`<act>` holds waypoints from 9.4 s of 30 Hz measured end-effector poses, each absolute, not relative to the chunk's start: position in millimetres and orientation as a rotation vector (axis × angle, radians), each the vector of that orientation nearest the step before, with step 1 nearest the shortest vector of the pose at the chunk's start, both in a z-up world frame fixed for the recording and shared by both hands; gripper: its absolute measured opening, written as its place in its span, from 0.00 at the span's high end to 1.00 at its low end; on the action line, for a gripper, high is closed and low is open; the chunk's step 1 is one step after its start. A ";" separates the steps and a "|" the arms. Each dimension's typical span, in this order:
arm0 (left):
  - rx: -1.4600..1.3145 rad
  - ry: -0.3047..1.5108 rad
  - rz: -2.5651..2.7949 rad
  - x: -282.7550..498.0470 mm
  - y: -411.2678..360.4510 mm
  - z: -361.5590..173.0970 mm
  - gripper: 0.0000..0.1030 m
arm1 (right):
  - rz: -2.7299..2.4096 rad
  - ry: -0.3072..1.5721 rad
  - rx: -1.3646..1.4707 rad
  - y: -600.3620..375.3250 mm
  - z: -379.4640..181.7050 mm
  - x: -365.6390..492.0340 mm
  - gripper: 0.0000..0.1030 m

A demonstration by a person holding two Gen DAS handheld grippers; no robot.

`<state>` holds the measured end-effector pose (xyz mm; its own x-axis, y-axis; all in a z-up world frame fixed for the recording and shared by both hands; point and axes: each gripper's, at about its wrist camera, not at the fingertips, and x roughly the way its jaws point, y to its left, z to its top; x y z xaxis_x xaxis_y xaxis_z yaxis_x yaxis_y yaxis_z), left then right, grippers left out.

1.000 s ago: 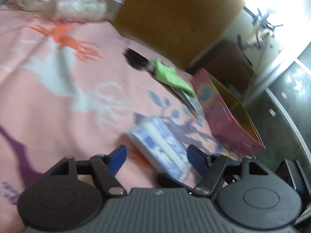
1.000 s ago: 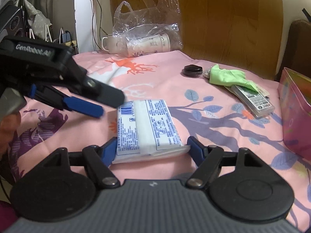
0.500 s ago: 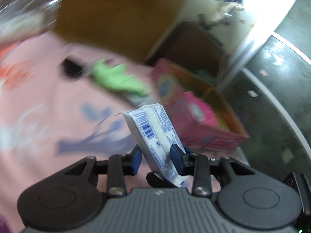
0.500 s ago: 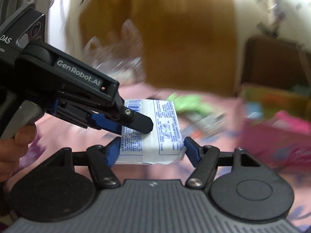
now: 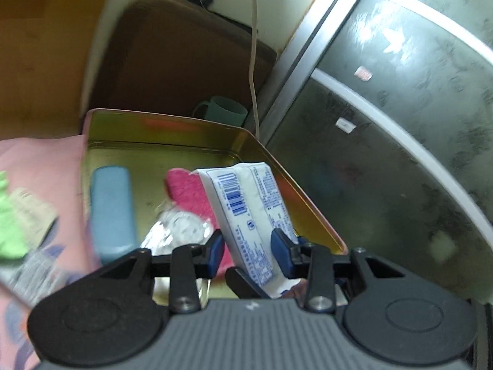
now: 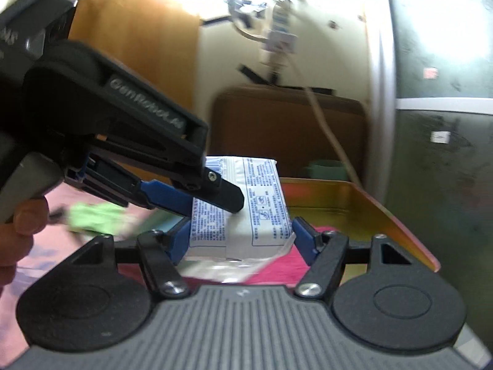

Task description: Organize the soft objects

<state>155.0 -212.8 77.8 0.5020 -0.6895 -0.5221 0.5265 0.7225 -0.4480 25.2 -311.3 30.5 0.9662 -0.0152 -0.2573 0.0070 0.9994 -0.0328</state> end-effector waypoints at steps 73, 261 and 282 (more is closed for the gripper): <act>-0.237 0.583 0.040 81.7 107.4 3.5 0.35 | 0.384 0.374 -0.079 -100.2 13.6 83.8 0.29; -0.123 0.702 -0.497 38.3 -32.9 54.6 0.80 | 0.530 0.388 -0.101 -151.5 6.7 -24.3 0.92; -0.023 0.627 -0.459 133.7 -181.0 69.1 0.26 | -0.110 0.278 0.064 -300.1 6.1 62.8 0.43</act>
